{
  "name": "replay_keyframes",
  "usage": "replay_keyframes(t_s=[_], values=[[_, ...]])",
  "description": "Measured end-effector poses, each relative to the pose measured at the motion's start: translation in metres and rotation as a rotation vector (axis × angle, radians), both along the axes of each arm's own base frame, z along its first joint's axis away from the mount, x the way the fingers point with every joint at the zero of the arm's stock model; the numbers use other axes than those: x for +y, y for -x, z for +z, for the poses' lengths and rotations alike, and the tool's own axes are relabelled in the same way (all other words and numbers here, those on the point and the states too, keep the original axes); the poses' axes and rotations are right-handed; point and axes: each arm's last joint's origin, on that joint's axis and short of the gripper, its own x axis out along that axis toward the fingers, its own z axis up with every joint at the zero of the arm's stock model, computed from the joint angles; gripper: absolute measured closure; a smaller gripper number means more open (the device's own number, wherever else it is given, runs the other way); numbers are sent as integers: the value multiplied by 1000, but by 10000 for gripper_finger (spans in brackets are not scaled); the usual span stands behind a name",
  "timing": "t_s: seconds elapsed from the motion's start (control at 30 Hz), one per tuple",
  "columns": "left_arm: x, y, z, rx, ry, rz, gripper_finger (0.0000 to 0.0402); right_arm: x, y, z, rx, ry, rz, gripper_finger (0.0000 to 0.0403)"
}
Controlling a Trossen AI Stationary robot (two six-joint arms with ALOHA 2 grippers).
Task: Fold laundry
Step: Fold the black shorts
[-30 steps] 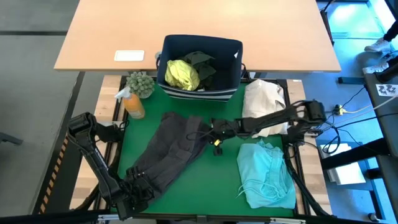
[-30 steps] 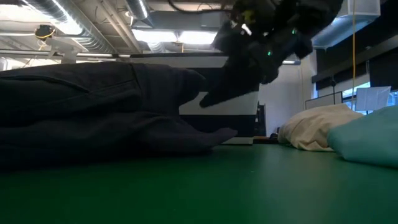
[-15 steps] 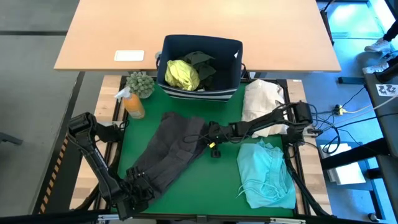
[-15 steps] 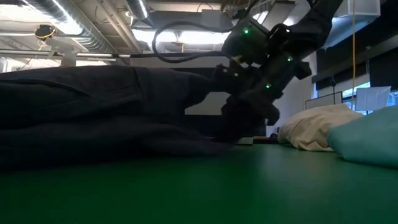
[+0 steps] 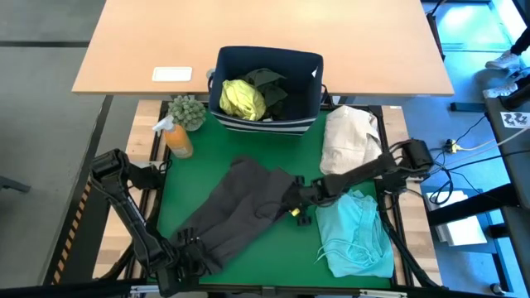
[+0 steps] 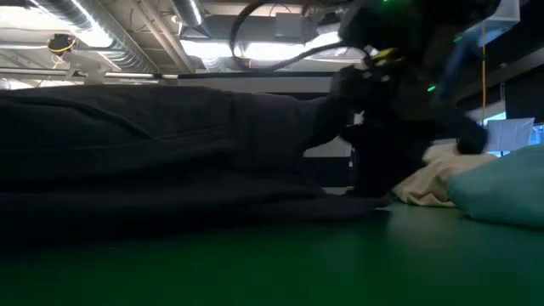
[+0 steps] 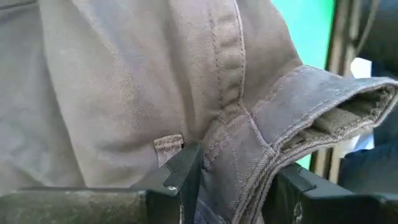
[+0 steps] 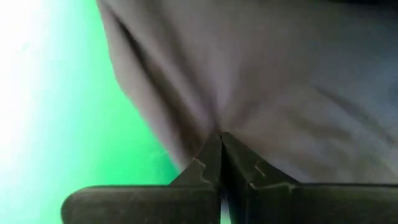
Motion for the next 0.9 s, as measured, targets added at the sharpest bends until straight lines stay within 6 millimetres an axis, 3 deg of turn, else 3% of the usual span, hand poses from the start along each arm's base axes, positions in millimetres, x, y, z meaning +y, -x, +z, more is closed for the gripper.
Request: replay_keyframes(t_s=[0.4, 0.9], values=[[-2, -18, 4, -80, 32, -89, 274, 33, 27, 19, 16, 51, -26, 402], [-1, -16, 4, -70, 9, -96, 287, 6, 10, 35, -137, 96, -71, 402]])
